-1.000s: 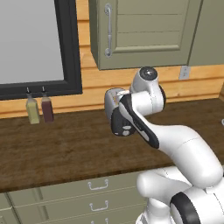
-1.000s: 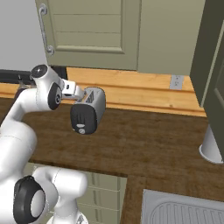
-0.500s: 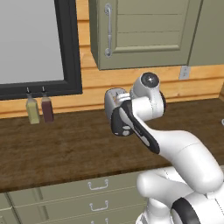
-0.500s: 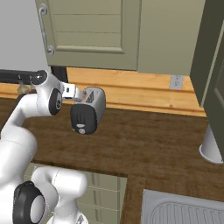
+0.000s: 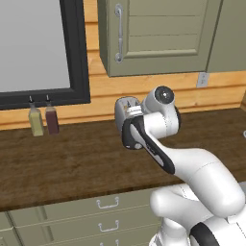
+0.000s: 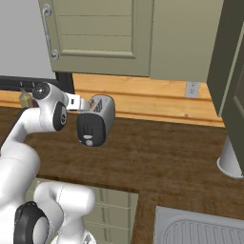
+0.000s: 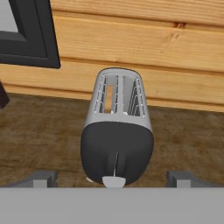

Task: Start the toaster. Once the lever pops up, take the bread to the plate on the dining counter.

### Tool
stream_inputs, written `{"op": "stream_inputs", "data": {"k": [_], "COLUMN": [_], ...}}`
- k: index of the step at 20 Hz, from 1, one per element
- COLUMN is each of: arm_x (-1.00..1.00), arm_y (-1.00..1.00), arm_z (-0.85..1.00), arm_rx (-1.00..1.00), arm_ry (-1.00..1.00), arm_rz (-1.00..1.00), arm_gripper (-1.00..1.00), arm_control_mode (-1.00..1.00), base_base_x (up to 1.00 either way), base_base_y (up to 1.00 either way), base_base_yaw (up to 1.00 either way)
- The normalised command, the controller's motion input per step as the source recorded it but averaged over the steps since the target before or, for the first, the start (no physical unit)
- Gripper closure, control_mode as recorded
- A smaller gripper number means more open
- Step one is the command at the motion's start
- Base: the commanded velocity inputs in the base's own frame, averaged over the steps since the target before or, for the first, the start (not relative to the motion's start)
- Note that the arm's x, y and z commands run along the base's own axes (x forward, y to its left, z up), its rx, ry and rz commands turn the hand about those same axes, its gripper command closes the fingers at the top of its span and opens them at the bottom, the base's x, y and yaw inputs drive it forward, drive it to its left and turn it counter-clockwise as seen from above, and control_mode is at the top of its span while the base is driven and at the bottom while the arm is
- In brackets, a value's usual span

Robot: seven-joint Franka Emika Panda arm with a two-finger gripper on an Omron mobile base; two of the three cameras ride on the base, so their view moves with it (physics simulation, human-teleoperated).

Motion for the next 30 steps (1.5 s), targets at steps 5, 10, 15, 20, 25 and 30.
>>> {"op": "stream_inputs", "data": {"k": [5, 10, 15, 20, 25, 30], "arm_x": [0.0, 0.0, 0.0, 0.0, 0.0, 0.0], "arm_y": [0.0, 0.0, 0.0, 0.0, 0.0, 0.0], "arm_z": [0.0, 0.0, 0.0, 0.0, 0.0, 0.0], "arm_rx": [0.0, 0.0, 0.0, 0.0, 0.0, 0.0], "arm_ry": [0.0, 0.0, 0.0, 0.0, 0.0, 0.0], "arm_rz": [0.0, 0.0, 0.0, 0.0, 0.0, 0.0], "arm_gripper": [-1.0, -1.0, -1.0, -1.0, -1.0, -1.0], "arm_control_mode": [-1.0, -1.0, -1.0, -1.0, -1.0, -1.0], "base_base_x": [0.0, 0.0, 0.0, 0.0, 0.0, 0.0], "base_base_y": [0.0, 0.0, 0.0, 0.0, 0.0, 0.0], "base_base_yaw": [0.0, 0.0, 0.0, 0.0, 0.0, 0.0]}}
